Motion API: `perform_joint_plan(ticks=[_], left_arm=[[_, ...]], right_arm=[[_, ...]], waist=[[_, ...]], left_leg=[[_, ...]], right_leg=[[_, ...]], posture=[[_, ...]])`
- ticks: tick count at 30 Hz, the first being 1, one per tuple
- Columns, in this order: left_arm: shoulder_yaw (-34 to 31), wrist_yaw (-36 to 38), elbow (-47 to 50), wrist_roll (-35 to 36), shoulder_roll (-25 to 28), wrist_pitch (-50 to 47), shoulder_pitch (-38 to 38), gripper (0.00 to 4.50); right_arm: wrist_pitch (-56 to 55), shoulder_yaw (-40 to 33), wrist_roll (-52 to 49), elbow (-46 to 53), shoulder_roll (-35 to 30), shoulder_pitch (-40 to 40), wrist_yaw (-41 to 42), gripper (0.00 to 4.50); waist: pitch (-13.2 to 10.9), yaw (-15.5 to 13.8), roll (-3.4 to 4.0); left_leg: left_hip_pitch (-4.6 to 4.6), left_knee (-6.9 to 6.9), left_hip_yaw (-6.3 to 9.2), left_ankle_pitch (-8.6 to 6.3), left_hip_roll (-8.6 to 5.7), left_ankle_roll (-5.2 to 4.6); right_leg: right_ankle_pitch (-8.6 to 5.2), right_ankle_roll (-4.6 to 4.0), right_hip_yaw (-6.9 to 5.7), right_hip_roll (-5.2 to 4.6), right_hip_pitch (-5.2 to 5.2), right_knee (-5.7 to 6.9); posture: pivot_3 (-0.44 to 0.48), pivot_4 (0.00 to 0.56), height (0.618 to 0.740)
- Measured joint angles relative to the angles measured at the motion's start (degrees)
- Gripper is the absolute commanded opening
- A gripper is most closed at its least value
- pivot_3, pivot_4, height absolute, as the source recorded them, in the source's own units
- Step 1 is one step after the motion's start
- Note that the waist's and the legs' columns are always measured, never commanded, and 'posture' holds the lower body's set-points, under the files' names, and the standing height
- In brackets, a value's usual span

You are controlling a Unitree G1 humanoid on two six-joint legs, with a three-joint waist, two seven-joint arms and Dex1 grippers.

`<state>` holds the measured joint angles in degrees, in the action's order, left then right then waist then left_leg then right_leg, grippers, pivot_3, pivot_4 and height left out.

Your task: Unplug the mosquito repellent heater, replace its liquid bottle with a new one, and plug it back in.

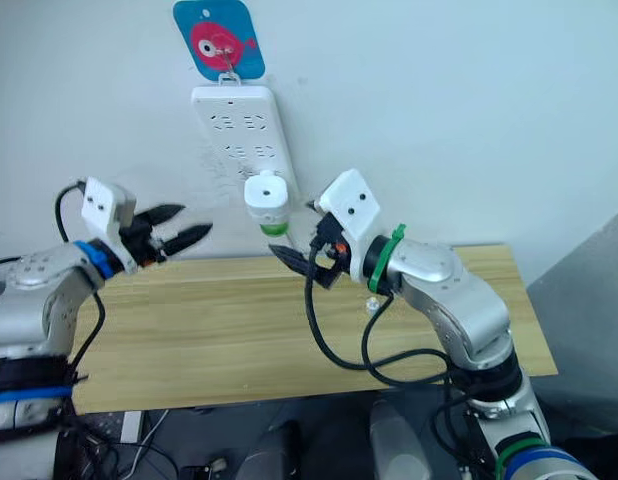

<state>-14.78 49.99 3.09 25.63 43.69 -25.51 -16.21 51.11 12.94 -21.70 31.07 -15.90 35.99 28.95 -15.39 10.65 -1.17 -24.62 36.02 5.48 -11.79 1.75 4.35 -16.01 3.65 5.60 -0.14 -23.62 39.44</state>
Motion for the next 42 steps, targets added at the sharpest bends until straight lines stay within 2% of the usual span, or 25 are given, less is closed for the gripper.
perform_joint_plan(ticks=[3, 8, 9, 16, 24, 42], left_arm=[[-0.95, -0.38, 10.98, 3.87, -0.12, -4.32, 6.6, 3.49], [-2.11, -2.81, 24.36, 7.83, -1.39, -6.46, 12.4, 3.49], [-2.17, -3.19, 26.96, 8.24, -1.57, -6.4, 14.55, 3.49], [-2.21, -6.95, 32.82, 5.99, -4.99, -1.59, 19.09, 3.49], [-1.17, -9.49, 34.76, 3.61, -6.45, 1.22, 22.04, 3.49], [0.92, -9.54, 34.04, 2.2, -6.51, 2.65, 20.93, 3.49]], right_arm=[[-1.44, 1.4, 0.51, -0.07, -0.15, -0.84, -0.26, 2.11], [-6.05, 4.25, 5.02, -5.08, 1.84, -0.27, -2.73, 0.2], [-7.23, 4.46, 6.43, -7.22, 2.35, 0.34, -3.37, 0.03], [-11.11, 5.1, 10.51, -14.13, 5.77, 3.38, -5.44, 0.03], [-11.15, 6.32, 11.45, -15.08, 6.13, 3.31, -4.13, 0.03], [-10.66, 4.57, 12.64, -17.95, 10.31, 3.42, -7.83, 0.03]], waist=[[-0.01, -0.98, -0.02], [-0.01, -1.92, -0.02], [-0.02, -2.09, -0.03], [-0.02, -2.65, -0.03], [-0.02, -2.68, -0.02], [-0.01, -2.66, -0.02]], left_leg=[[-0.04, 0.01, 0.02, 0.01, 0.0, 0.01], [-0.02, 0.05, -0.07, 0.16, -0.02, 0.26], [-0.02, 0.05, -0.12, 0.18, -0.01, 0.3], [-0.02, -0.01, -0.12, 0.18, 0.01, 0.3], [-0.05, -0.07, -0.11, 0.17, 0.0, 0.3], [-0.05, 0.01, -0.11, 0.19, 0.0, 0.31]], right_leg=[[0.0, -0.01, -0.02, 0.02, -0.05, 0.0], [-0.01, 0.0, 0.07, 0.04, -0.02, -0.1], [-0.01, 0.0, 0.1, 0.04, -0.02, -0.16], [0.0, -0.01, 0.08, 0.05, -0.02, -0.23], [0.0, -0.02, 0.06, 0.03, -0.02, -0.33], [0.03, -0.05, 0.06, 0.05, 0.01, -0.33]], posture=[[-0.141, 0.247, 0.74], [-0.138, 0.251, 0.74], [-0.139, 0.252, 0.74], [-0.138, 0.251, 0.74], [-0.134, 0.251, 0.74], [-0.14, 0.244, 0.74]])
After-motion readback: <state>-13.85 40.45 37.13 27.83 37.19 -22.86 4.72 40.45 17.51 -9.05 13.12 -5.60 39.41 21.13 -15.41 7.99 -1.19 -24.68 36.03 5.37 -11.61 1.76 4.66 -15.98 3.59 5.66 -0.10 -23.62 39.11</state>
